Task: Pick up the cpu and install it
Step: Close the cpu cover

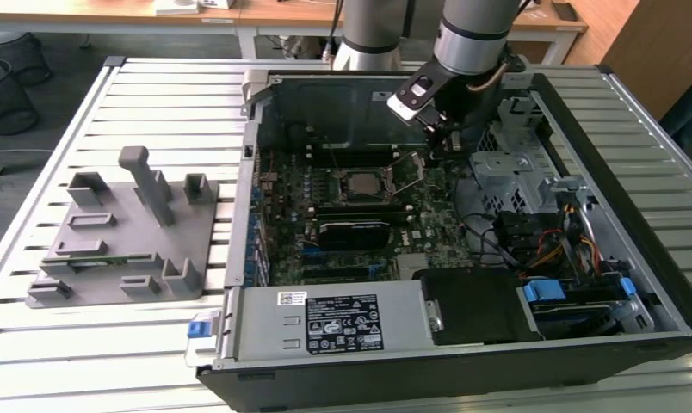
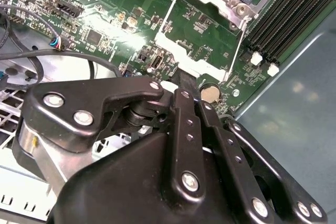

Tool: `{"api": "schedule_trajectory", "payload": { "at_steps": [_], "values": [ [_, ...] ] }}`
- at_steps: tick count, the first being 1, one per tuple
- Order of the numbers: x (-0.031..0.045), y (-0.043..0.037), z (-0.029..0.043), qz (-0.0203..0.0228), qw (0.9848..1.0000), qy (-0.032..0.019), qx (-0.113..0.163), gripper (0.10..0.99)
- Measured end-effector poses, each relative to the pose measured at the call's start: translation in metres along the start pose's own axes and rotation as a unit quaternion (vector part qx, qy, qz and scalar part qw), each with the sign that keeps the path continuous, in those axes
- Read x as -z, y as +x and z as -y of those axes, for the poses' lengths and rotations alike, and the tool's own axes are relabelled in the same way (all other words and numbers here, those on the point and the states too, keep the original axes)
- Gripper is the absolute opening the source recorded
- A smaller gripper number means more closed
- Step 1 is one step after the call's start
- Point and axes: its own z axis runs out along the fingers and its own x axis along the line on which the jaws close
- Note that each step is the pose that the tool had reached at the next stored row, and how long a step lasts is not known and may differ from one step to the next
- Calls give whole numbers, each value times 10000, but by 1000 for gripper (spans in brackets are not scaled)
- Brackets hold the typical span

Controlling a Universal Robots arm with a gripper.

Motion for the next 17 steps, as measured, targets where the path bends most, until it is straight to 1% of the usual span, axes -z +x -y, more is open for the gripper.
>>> {"api": "schedule_trajectory", "payload": {
  "at_steps": [6,10,12,17],
  "values": [
    [0,0,9,-2,9999,119,-2,106],
    [1,1,17,-5,9998,181,-3,106],
    [3,1,24,-5,9998,195,-2,106],
    [13,1,57,-5,9998,204,-2,106]
  ]
}}
